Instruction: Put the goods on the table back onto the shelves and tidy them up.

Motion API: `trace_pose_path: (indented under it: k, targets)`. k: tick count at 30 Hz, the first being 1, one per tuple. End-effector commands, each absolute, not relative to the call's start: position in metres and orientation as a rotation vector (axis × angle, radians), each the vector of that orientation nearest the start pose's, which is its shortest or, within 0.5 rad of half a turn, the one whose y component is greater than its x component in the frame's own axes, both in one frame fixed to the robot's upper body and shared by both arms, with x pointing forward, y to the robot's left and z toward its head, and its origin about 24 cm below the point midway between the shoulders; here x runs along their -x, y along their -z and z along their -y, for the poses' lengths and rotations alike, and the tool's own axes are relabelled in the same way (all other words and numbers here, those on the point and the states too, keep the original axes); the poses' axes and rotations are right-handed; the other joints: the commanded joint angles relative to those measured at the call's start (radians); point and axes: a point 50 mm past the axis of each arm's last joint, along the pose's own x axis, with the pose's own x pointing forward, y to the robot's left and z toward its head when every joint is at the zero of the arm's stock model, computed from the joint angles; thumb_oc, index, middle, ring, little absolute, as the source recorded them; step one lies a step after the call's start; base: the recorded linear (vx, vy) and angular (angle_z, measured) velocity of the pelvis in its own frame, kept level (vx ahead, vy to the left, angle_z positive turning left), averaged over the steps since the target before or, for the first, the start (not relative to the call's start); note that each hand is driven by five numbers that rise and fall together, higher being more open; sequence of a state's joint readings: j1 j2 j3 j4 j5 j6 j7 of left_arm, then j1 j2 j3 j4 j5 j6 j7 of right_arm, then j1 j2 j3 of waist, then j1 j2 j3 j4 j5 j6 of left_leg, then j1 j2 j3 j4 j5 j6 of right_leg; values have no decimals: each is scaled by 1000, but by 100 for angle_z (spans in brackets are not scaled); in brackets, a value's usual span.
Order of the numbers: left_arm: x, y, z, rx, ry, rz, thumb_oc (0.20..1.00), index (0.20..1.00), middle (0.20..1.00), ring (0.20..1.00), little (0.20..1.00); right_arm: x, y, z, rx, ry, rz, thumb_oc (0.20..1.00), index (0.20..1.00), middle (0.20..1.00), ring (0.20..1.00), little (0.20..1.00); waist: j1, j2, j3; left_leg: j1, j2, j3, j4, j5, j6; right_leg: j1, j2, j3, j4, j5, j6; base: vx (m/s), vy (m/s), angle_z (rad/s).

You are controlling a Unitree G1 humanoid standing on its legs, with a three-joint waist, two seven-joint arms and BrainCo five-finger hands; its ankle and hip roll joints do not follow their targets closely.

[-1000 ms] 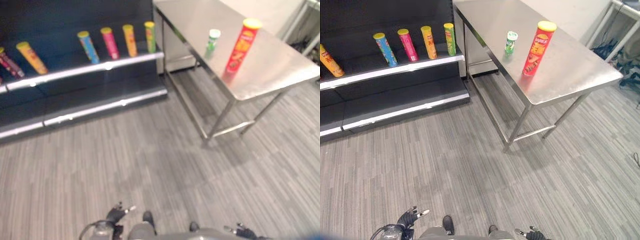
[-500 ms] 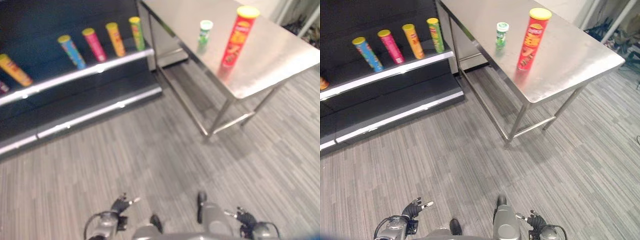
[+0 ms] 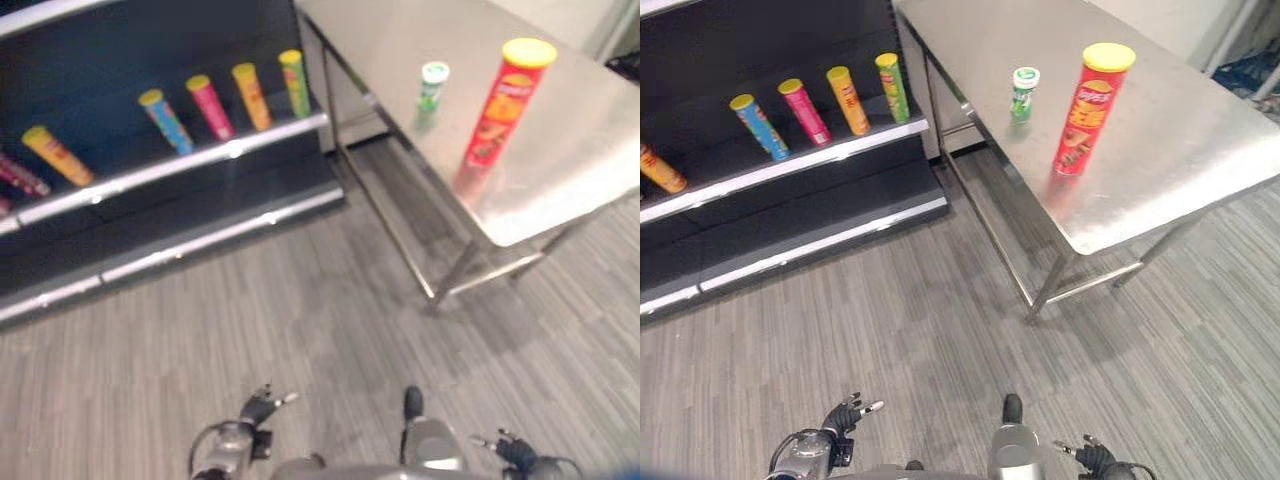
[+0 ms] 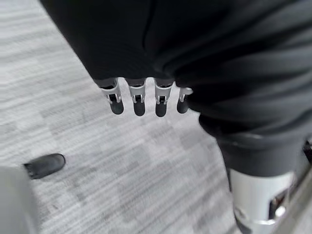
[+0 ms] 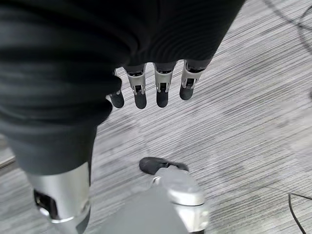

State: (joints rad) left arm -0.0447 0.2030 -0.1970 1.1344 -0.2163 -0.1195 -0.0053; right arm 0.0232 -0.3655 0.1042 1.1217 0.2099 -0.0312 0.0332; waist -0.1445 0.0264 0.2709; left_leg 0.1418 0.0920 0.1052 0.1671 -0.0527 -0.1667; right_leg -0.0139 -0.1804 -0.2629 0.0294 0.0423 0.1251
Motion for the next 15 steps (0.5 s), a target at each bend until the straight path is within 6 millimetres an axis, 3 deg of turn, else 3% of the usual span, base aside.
trace_pose_path:
  k: [1, 3, 6, 10, 11, 12, 13, 15]
  targets:
    - [-152, 140, -211, -146, -5, -917, 1000, 1000, 1000, 1000, 1000, -106, 134, 291, 223, 215, -1073, 1000, 1000, 1000, 1000, 1000, -11, -39, -28, -21, -18, 98, 390, 74, -48, -11, 41, 35, -117, 5, -12, 269, -246, 16]
    - [-150, 141, -213, -153, -11, -933, 1000, 1000, 1000, 1000, 1000, -109, 132, 293, 219, 232, -1063, 1000, 1000, 1000, 1000, 1000, -8, -41, -18, -55, 21, 121, 495, 117, -52, 36, 61, 43, -117, -37, -38, 244, -203, -1]
    - [-147, 143, -211, -153, -2, -941, 1000, 1000, 1000, 1000, 1000, -110, 132, 294, 216, 232, -1059, 1000, 1000, 1000, 1000, 1000, -3, -36, -10, -65, 49, 144, 506, 145, -43, 65, 79, 50, -117, -54, -52, 186, -122, -9]
    - [-141, 145, -213, -165, -2, -968, 1000, 1000, 1000, 1000, 1000, -107, 134, 292, 217, 227, -1080, 1000, 1000, 1000, 1000, 1000, 21, -42, -7, -168, 33, 115, 444, 125, -9, 87, 96, 91, -117, -80, -58, 211, -107, -22]
    - [-140, 146, -214, -162, -5, -973, 1000, 1000, 1000, 1000, 1000, -105, 135, 292, 218, 226, -1087, 1000, 1000, 1000, 1000, 1000, 26, -41, -11, -183, 25, 107, 401, 116, 0, 93, 100, 98, -117, -85, -55, 197, 12, -34]
    - [-136, 147, -215, -163, -13, -980, 1000, 1000, 1000, 1000, 1000, -100, 136, 291, 227, 220, -1104, 1000, 1000, 1000, 1000, 1000, 40, -35, -15, -195, 20, 89, 228, 89, 19, 103, 109, 114, -117, -97, -45, 200, 13, -39]
    - [-136, 147, -215, -163, -12, -980, 1000, 1000, 1000, 1000, 1000, -100, 136, 291, 227, 220, -1104, 1000, 1000, 1000, 1000, 1000, 41, -35, -13, -189, 19, 90, 225, 89, 19, 106, 108, 115, -117, -98, -44, 202, 26, -49]
    - [-135, 147, -216, -166, -15, -977, 1000, 1000, 1000, 1000, 1000, -96, 138, 291, 236, 213, -1117, 1000, 1000, 1000, 1000, 1000, 53, -34, -18, -196, 28, 99, 47, 72, 32, 122, 111, 120, -117, -113, -34, 165, 10, -41]
